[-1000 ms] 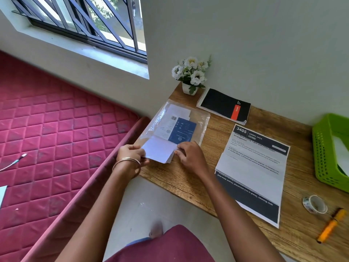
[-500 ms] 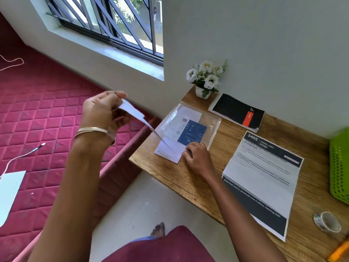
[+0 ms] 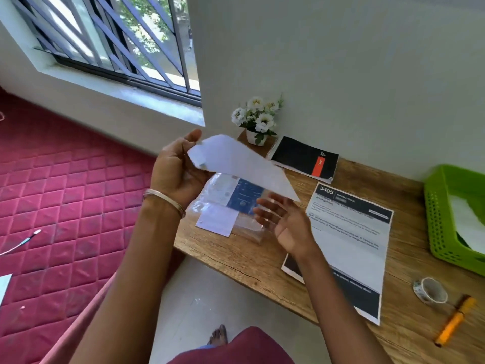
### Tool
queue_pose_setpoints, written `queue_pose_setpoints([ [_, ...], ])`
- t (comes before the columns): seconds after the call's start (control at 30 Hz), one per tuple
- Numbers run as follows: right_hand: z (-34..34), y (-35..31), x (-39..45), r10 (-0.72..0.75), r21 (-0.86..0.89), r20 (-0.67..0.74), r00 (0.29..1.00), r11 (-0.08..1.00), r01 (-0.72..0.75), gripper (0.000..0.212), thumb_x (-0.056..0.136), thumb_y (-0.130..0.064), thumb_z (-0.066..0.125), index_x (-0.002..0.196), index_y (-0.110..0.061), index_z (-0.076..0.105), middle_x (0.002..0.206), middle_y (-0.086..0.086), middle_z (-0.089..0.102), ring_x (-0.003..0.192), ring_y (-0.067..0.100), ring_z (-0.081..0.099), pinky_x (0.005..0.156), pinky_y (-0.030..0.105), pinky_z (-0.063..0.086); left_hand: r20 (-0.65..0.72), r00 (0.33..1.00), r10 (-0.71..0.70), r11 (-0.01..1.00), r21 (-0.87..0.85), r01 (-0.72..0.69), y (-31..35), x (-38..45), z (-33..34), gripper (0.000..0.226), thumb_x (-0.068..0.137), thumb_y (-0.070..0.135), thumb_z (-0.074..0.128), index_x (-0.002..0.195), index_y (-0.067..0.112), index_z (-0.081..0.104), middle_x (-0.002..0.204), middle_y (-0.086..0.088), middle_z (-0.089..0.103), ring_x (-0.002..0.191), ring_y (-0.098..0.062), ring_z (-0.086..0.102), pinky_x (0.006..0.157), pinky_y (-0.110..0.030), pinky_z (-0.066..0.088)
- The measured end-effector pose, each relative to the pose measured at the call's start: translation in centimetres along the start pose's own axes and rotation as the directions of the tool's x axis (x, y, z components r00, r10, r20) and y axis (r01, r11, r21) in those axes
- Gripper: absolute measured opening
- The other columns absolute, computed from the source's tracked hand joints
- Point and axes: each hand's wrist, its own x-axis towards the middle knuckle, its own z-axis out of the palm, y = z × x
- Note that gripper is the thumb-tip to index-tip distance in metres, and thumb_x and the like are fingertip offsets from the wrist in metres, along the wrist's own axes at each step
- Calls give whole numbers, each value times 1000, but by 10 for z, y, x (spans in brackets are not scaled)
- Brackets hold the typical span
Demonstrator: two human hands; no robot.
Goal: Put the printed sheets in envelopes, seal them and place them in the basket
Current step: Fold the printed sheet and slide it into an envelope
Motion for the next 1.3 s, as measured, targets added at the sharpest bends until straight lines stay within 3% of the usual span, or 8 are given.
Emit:
queue_pose_setpoints([
  [0.2,-65,-43,-49,-51,372,-44,998,926,64,68,82,-69,47,112,-10,64,98,15,70,82,26,67,56,28,57,89,980,-180,968,192,160,-52,18,3,15,80,7,47,89,12,58,90,-12,62,78,-24,64,67,-33,56],
  [0.37,-102,-73,-95,-104,84,-224,969,989,126,10,81,-18,64,87,-13,70,86,12,66,52,17,62,43,19,48,66,937,-344,777,580,245,-92,29,8,20,93,12,44,98,15,63,72,-6,58,62,-18,56,76,-45,56],
  [0.47,-128,-79,-113,-161,52,-312,936,981,186,16,80,-4,61,94,-11,64,82,5,72,66,15,69,48,22,53,-1,927,-376,560,796,229,-111,30,10,19,94,20,51,107,19,64,101,-14,60,82,-25,60,75,-47,56],
  [0.67,-153,-85,-143,-254,-40,-344,904,966,256,21,88,1,54,105,-8,64,91,6,75,80,17,72,57,26,58,15,866,-501,236,964,120,-138,23,26,32,85,34,63,113,20,58,101,-6,62,89,-22,61,81,-43,55],
  [0.77,-156,-85,-148,-276,-94,-346,897,961,259,28,78,-5,63,106,-8,65,96,7,75,85,18,71,62,27,57,18,891,-453,163,985,63,-152,29,29,61,81,23,70,134,12,43,109,-13,61,97,-28,62,76,-38,56],
  [0.97,-160,-83,-139,-297,-215,-366,882,949,231,40,68,-15,74,106,-11,65,101,7,74,91,20,70,70,32,59,232,969,-87,-159,957,-243,-167,38,27,25,89,23,60,103,3,61,86,-7,60,81,-25,59,68,-30,48],
  [1.17,-152,-72,-120,-528,-415,-451,720,838,355,26,83,-4,68,106,-16,62,103,4,72,89,15,70,71,32,58,343,919,191,-177,933,-312,-169,34,29,23,96,9,41,88,-2,59,71,-11,52,64,-20,45,50,-20,27],
  [1.3,-150,-61,-105,-685,-722,-509,521,669,175,45,81,-17,72,119,-29,50,118,6,62,104,22,61,88,49,52,261,951,163,119,952,-282,-166,36,26,26,95,15,46,72,5,55,61,-5,48,61,-22,45,56,-24,35],
])
